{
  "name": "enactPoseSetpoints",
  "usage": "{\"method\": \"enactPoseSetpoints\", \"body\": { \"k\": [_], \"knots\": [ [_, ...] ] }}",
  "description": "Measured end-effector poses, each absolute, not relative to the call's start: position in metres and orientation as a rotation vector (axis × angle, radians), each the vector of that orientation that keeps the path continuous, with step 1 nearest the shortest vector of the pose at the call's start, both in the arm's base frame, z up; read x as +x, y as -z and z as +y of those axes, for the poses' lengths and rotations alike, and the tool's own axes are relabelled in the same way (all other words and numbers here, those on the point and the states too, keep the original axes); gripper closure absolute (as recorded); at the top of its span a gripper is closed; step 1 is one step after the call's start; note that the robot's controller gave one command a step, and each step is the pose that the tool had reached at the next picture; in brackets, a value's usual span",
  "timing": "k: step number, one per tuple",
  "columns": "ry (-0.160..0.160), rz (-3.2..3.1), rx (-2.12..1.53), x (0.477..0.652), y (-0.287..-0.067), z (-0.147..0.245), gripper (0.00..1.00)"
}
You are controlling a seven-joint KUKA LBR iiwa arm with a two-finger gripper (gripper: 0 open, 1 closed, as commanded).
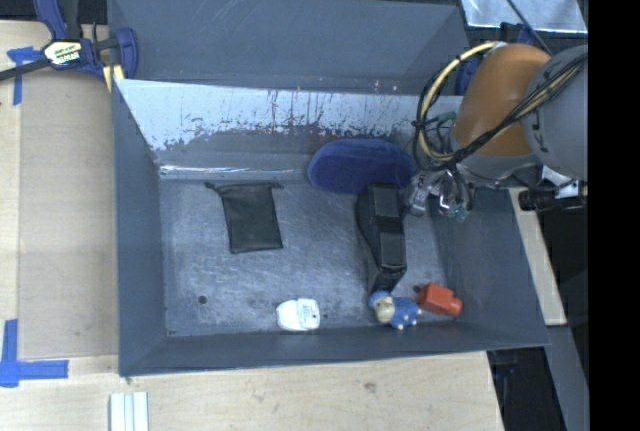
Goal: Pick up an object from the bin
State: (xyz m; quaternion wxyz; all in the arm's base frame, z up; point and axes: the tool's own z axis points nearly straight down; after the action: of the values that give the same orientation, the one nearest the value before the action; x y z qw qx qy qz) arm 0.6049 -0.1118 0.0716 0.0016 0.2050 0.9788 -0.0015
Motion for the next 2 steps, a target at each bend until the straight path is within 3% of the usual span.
{"method": "enactPoseSetpoints", "body": {
  "k": [1, 2],
  "knots": [
    [0.003, 2.932, 1.111, 0.627, -0.071, -0.11, 1.0],
    [0.006, 2.958, 1.037, 0.595, -0.071, -0.093, 1.0]
  ]
}}
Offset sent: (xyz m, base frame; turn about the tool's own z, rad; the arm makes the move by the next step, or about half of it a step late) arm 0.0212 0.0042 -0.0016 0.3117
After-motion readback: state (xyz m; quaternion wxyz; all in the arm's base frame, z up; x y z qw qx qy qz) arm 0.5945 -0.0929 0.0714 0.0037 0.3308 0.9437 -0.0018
